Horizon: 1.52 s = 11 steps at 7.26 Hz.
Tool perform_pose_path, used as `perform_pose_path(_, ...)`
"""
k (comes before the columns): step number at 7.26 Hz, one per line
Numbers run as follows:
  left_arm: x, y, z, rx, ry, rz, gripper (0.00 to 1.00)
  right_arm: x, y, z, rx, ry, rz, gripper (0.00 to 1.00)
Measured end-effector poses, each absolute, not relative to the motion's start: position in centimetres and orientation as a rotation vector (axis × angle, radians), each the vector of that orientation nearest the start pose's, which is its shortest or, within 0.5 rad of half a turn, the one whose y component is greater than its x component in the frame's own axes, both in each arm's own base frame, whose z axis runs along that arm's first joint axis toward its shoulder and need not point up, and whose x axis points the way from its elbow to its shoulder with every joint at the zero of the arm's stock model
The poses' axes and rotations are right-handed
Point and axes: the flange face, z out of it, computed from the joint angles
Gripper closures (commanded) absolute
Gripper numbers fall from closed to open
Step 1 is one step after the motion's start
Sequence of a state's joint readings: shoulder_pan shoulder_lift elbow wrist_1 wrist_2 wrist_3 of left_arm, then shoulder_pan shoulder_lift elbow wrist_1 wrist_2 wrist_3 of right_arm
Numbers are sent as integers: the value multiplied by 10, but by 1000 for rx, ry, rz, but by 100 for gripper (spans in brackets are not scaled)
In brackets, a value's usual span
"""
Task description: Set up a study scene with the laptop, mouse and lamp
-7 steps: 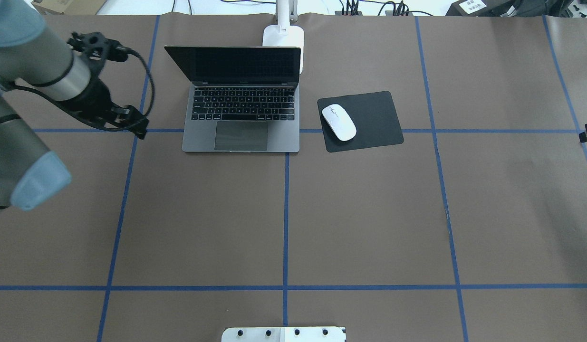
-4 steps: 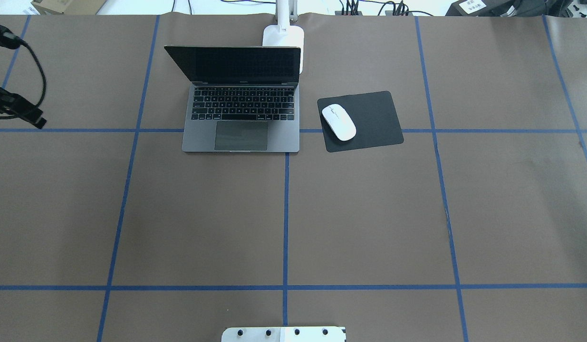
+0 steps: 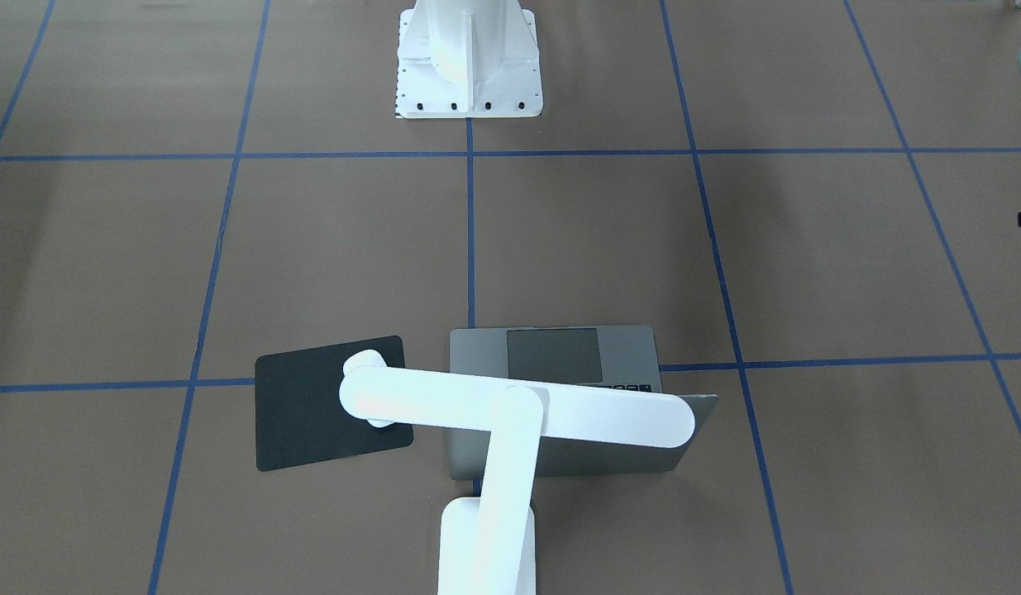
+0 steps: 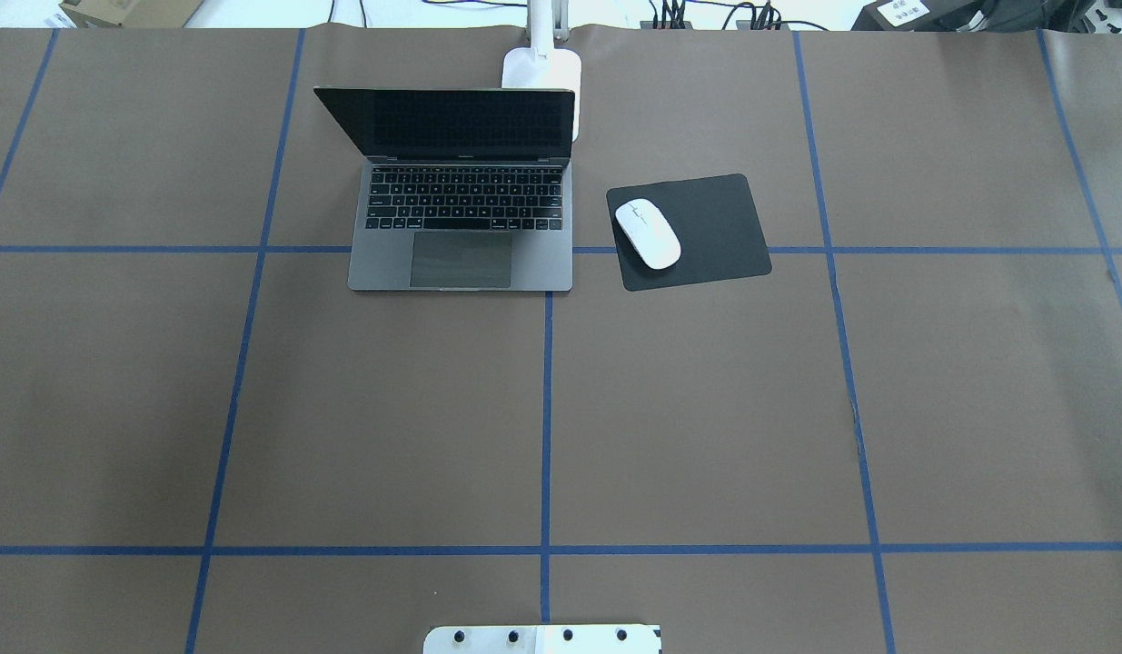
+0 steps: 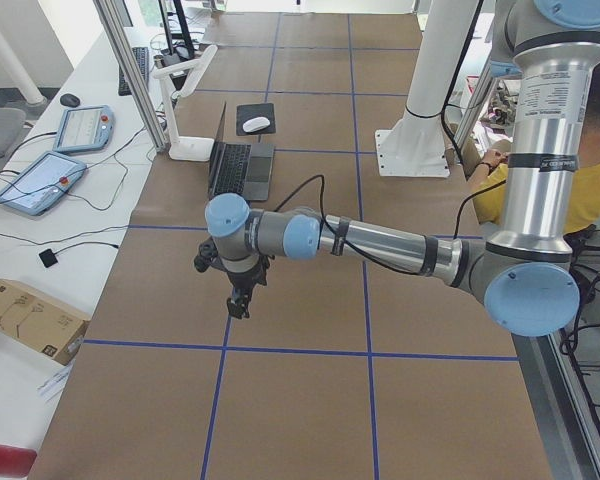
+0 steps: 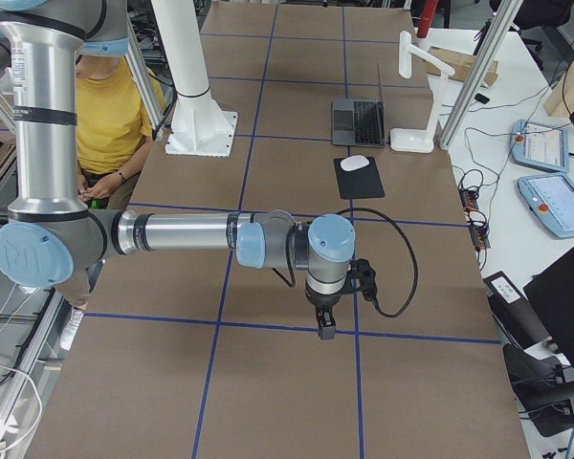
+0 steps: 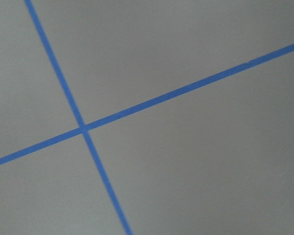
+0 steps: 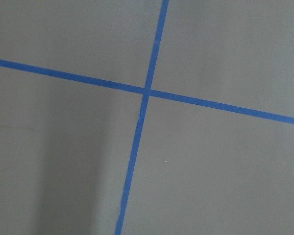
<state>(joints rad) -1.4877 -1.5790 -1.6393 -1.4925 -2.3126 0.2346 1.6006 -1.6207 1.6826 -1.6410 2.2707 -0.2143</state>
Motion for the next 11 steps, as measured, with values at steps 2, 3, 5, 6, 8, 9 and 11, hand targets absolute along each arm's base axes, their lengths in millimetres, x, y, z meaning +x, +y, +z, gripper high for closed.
perform_pose_path(2, -59, -479, 676, 28, 746, 233, 0, 85, -467, 640, 79, -694, -176, 0)
perform_pose_path(3, -66, -474, 678, 36, 754, 216, 0, 85, -469, 638, 83, -696, -177, 0)
perform_pose_path(5, -83, -471, 669, 67, 776, 186, 0, 84, -475, 631, 97, -699, -183, 0)
perform_pose_path(6, -87, -473, 663, 88, 788, 183, 0, 84, -477, 626, 105, -700, -187, 0)
perform_pose_path(8, -89, -476, 650, 122, 793, 193, 0, 82, -475, 625, 112, -711, -190, 0)
perform_pose_path(9, -90, -475, 644, 134, 792, 195, 0, 82, -474, 626, 111, -721, -189, 0)
perform_pose_path(11, -90, -470, 640, 141, 790, 194, 0, 81, -473, 627, 110, -727, -185, 0)
